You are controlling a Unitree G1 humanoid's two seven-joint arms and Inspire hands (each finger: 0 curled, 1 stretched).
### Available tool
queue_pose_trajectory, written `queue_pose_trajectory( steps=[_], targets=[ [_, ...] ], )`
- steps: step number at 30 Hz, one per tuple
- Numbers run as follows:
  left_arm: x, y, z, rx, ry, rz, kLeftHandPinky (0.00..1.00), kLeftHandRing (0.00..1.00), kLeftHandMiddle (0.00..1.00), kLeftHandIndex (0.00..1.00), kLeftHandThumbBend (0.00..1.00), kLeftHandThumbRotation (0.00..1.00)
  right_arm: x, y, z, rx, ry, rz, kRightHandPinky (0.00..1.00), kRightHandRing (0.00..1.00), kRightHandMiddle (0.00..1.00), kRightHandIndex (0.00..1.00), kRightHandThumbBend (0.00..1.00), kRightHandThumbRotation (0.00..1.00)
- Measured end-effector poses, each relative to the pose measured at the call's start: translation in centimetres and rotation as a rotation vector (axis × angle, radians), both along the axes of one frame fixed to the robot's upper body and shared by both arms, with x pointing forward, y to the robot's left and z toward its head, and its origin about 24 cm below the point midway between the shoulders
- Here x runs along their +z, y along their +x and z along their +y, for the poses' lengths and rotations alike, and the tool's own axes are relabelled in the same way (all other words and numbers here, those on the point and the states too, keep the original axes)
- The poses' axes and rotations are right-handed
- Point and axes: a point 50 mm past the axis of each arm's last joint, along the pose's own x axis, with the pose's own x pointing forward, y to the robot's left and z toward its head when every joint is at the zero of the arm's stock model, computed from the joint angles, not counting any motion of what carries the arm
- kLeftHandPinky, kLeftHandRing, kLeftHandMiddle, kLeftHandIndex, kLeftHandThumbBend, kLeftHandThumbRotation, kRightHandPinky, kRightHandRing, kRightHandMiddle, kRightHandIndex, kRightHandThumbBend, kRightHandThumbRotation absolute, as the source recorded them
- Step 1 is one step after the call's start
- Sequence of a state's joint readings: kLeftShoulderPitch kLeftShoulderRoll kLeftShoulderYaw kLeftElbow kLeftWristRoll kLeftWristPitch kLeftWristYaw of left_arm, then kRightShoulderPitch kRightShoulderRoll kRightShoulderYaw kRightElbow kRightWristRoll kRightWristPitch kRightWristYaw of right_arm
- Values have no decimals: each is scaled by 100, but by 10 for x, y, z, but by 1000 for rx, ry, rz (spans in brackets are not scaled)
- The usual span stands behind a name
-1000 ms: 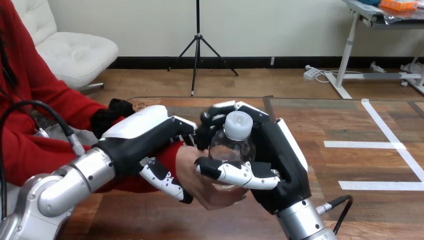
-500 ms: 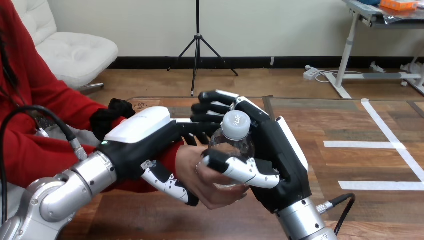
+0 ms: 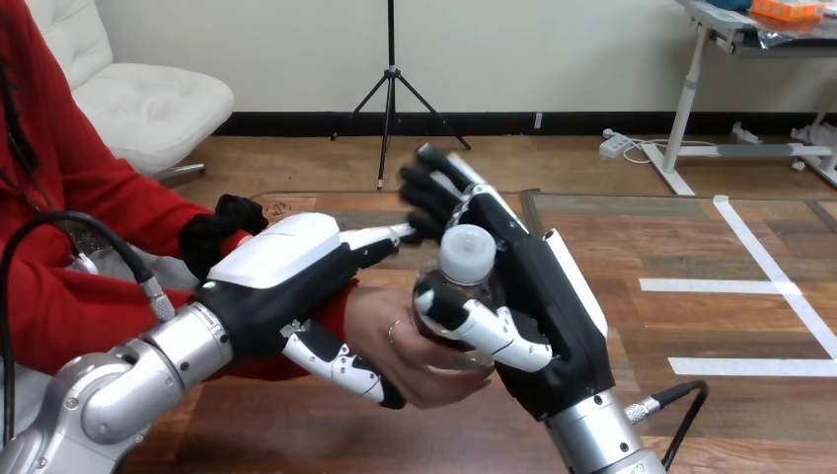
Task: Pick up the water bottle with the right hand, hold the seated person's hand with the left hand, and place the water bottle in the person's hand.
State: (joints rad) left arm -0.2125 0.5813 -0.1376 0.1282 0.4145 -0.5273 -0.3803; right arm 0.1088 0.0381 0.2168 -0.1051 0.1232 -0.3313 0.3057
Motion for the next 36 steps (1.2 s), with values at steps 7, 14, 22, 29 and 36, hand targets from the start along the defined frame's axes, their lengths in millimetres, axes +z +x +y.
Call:
queue_pose_trajectory(
  steps=[7,14,22,29,36],
  targets=[
    [0,0,-1,-1,11,-14,99,100,100,100,100,45,1,0,0,-23,-15,-9,100,100,100,100,100,63],
    [0,0,-1,-1,18,-19,100,100,100,100,100,49,0,0,-1,-33,-25,-9,100,100,100,100,100,65],
    [1,-1,-1,-8,29,-26,100,100,100,100,100,55,0,0,0,-31,-34,-9,100,100,100,100,100,66],
    [1,-2,-1,-17,51,-38,100,100,100,100,100,60,0,0,0,-27,-34,-9,100,100,100,100,100,66],
    [1,-3,0,-29,66,-50,100,100,100,100,100,66,-1,-1,-1,-24,-35,-7,100,100,100,100,100,67]
  ],
)
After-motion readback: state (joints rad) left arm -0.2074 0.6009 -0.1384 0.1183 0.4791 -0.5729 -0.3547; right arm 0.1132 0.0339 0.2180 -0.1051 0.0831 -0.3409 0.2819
